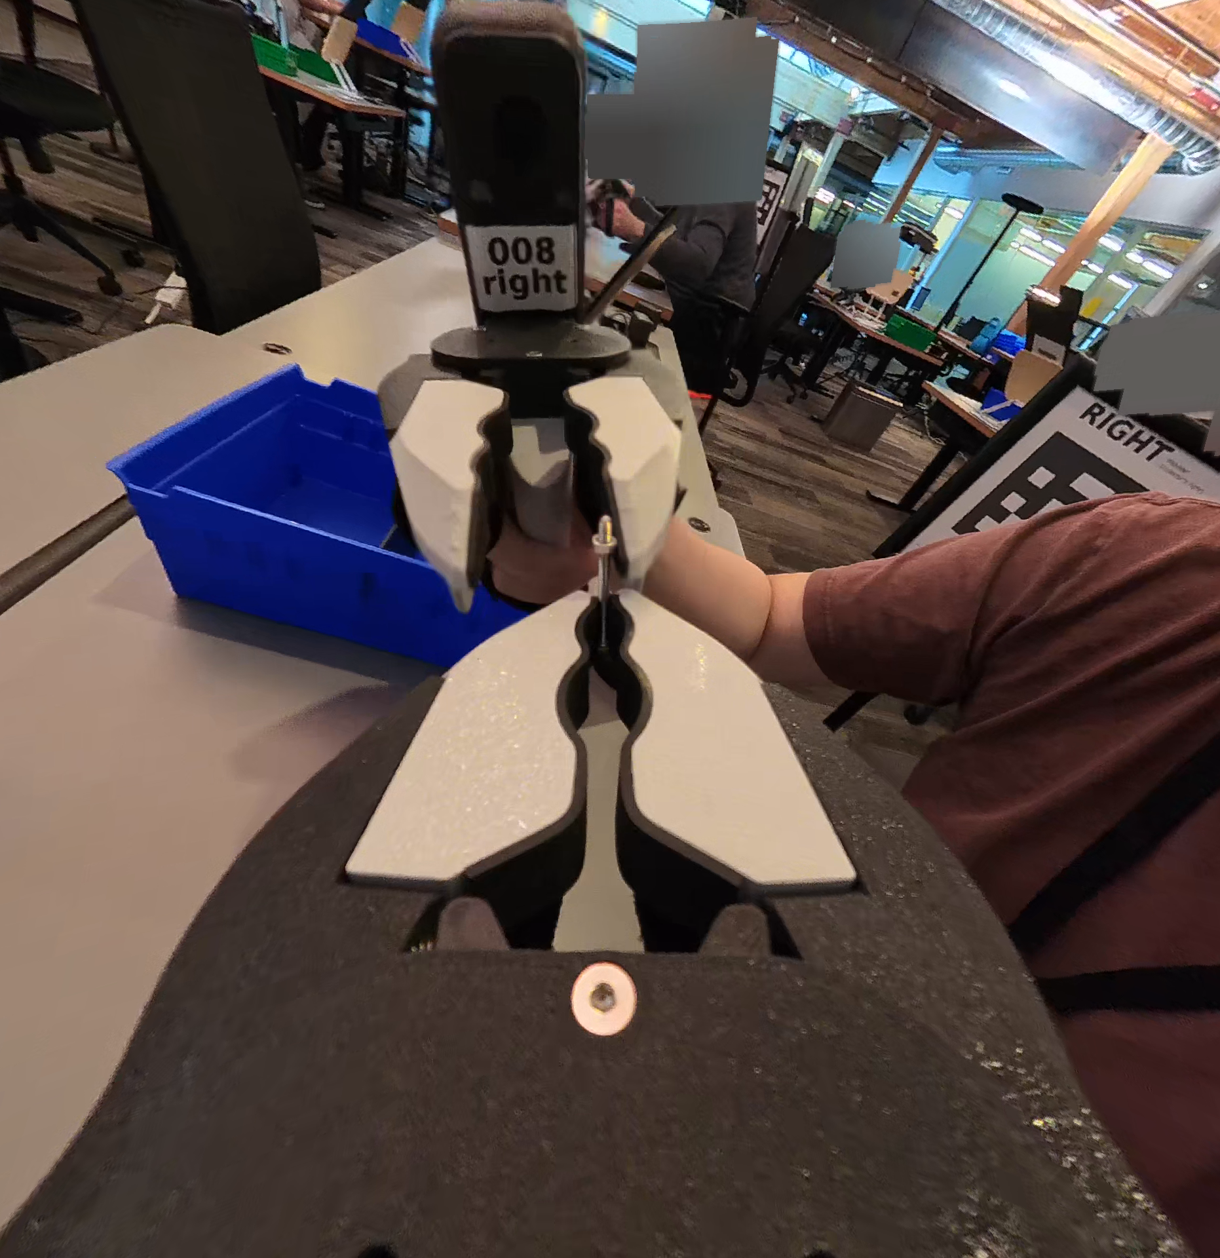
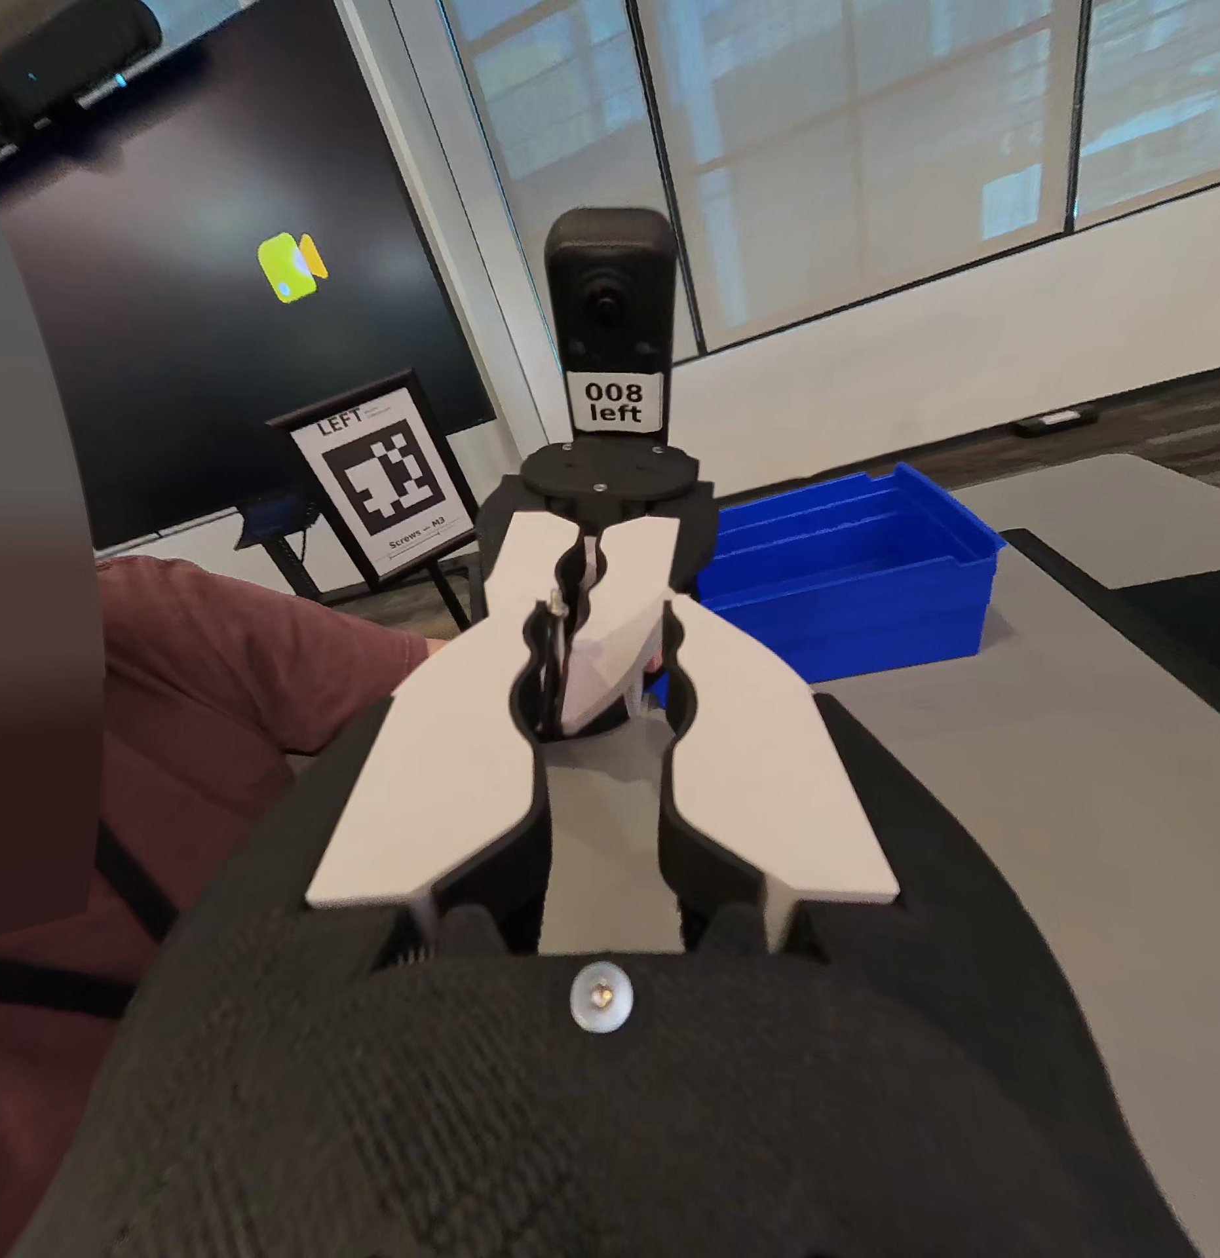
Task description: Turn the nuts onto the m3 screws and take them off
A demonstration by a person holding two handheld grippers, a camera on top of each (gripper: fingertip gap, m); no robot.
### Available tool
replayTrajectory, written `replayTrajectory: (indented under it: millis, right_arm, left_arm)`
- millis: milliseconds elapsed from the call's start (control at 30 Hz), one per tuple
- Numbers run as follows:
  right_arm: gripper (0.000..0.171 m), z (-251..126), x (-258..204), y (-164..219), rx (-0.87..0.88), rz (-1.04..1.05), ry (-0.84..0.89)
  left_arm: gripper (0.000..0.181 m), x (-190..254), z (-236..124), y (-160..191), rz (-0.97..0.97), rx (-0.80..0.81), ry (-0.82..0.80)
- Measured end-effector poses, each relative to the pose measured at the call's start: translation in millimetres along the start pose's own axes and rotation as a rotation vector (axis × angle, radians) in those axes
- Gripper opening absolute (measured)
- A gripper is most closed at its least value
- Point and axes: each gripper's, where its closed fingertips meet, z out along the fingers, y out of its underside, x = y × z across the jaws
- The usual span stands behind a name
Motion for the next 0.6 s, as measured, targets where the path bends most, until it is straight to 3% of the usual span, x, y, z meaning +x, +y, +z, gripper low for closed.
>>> replayTrajectory:
  millis: [67,167,300,500,600]
  right_arm:
    - [0.025,-7,2,-4,0.016,0.022,-0.01]
    - [0.027,-1,-11,-3,0.004,-0.006,-0.05]
    - [0.03,12,-6,3,-0.015,-0.047,0.028]
    - [0.024,-10,0,-4,0.004,0.006,-0.012]
    - [0.032,1,-13,-2,-0.008,-0.031,-0.039]
  left_arm:
    - [0.002,-2,-5,-3,-0.007,0.015,-0.002]
    - [0.002,-4,-4,-2,-0.009,0.013,-0.012]
    - [0.002,4,5,3,0.0,-0.013,0.025]
    - [0.002,1,-3,-4,-0.006,0.018,0.004]
    - [0.002,0,0,0,0.005,-0.001,-0.005]
